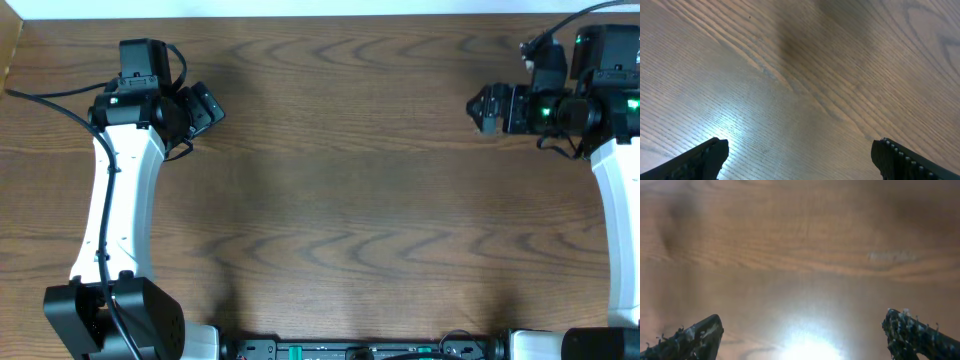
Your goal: Untangle cables
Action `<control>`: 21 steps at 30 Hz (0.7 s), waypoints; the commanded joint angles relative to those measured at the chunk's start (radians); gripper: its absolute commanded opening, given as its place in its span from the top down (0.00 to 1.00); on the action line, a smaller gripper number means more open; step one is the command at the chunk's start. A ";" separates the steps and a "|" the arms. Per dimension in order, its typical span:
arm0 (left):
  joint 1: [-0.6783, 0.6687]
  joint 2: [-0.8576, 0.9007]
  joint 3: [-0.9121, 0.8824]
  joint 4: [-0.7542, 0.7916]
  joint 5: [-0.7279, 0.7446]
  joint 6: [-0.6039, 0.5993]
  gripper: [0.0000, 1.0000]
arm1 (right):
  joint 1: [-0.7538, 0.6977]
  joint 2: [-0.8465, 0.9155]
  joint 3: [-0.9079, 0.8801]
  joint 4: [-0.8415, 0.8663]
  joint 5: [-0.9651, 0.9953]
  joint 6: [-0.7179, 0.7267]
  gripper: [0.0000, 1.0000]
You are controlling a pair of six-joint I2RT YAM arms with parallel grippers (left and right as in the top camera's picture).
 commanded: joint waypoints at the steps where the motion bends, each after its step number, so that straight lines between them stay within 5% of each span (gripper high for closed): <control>1: 0.003 -0.015 -0.004 -0.003 -0.002 -0.002 0.04 | 0.005 -0.008 0.007 -0.024 -0.008 -0.009 0.01; 14: 0.003 -0.015 -0.004 -0.003 -0.002 -0.002 0.04 | 0.006 -0.009 0.006 -0.085 0.023 -0.010 0.01; 21: 0.003 -0.015 -0.004 -0.003 -0.002 -0.002 0.04 | 0.021 -0.146 -0.106 0.057 0.195 -0.010 0.01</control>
